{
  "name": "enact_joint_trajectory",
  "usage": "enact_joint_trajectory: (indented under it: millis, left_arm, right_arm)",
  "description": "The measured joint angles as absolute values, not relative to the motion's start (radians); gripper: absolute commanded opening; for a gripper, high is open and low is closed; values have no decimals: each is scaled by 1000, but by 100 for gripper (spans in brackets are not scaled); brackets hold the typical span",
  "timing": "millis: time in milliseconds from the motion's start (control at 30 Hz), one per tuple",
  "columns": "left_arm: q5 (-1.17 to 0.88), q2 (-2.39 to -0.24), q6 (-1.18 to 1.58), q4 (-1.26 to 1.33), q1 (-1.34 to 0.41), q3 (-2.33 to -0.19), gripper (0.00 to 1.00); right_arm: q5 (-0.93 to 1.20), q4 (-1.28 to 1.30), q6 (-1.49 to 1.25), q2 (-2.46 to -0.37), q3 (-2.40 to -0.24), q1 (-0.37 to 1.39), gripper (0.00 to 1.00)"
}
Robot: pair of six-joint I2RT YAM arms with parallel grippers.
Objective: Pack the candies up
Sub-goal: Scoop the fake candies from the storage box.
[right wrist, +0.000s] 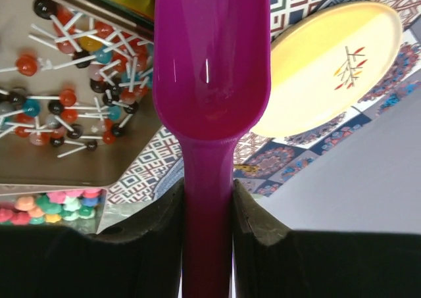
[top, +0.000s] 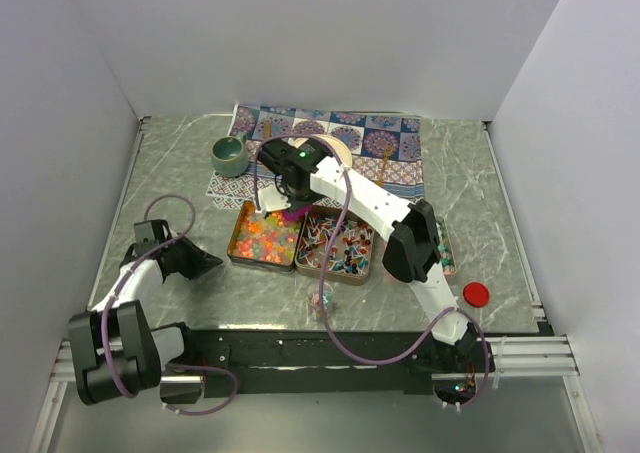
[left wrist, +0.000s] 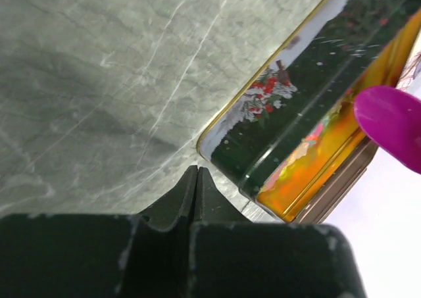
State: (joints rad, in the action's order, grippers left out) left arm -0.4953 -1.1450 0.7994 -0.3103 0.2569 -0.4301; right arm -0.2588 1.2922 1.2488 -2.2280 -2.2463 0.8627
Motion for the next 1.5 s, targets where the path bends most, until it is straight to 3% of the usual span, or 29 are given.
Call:
enact_joint_trajectory:
  millis: [1167,1500]
  left_arm:
    - [-454,-1136,856,-204,161,-402,1]
    - [-455,-1109,861,-178,160,-377,1]
  right_arm:
    - [-389,1157,1332,-2265,-2096,1052,0]
    - [-374,1175,1309,-2325,-2181,1052,0]
